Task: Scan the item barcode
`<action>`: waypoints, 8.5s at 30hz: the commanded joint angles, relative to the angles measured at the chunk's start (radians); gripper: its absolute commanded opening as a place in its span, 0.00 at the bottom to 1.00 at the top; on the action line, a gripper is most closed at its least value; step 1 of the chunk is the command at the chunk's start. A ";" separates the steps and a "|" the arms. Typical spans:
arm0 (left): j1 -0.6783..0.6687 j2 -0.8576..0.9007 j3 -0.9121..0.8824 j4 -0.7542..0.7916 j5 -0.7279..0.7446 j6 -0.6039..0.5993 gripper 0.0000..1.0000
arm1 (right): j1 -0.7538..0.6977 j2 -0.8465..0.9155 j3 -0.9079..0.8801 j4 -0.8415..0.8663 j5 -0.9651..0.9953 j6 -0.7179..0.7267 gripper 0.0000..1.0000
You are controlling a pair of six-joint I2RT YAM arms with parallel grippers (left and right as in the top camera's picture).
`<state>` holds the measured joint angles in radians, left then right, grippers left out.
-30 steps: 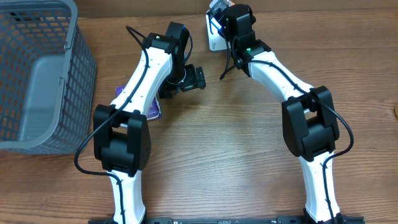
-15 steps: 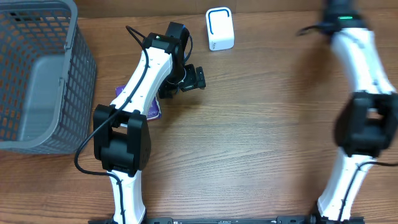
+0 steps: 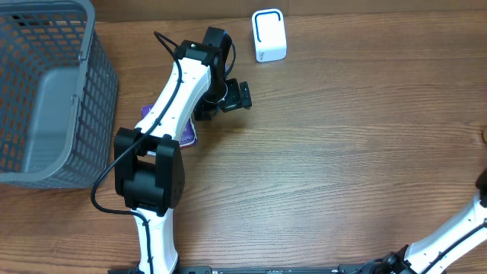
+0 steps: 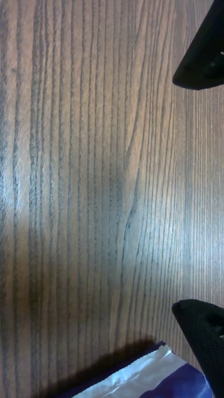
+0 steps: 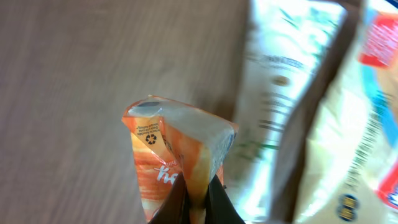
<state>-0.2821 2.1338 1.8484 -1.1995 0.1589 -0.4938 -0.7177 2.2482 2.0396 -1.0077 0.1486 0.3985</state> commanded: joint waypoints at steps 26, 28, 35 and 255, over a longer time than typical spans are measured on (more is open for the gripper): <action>-0.006 -0.015 0.012 0.000 -0.013 0.018 1.00 | -0.134 -0.138 0.023 -0.151 -0.397 0.025 1.00; -0.006 -0.015 0.012 0.000 -0.013 0.038 1.00 | -0.133 -0.178 0.023 -0.156 -0.532 0.024 1.00; -0.006 -0.015 0.012 0.001 -0.008 0.037 1.00 | -0.069 -0.234 0.023 -0.315 -0.932 -0.141 1.00; 0.317 -0.224 -0.383 0.176 -0.244 -0.119 0.96 | 0.832 -0.157 -0.546 -0.018 -1.065 -0.160 0.04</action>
<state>0.0273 1.9083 1.4750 -1.0241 -0.0727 -0.6006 0.1951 2.0998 1.5040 -1.0180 -0.9951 0.2592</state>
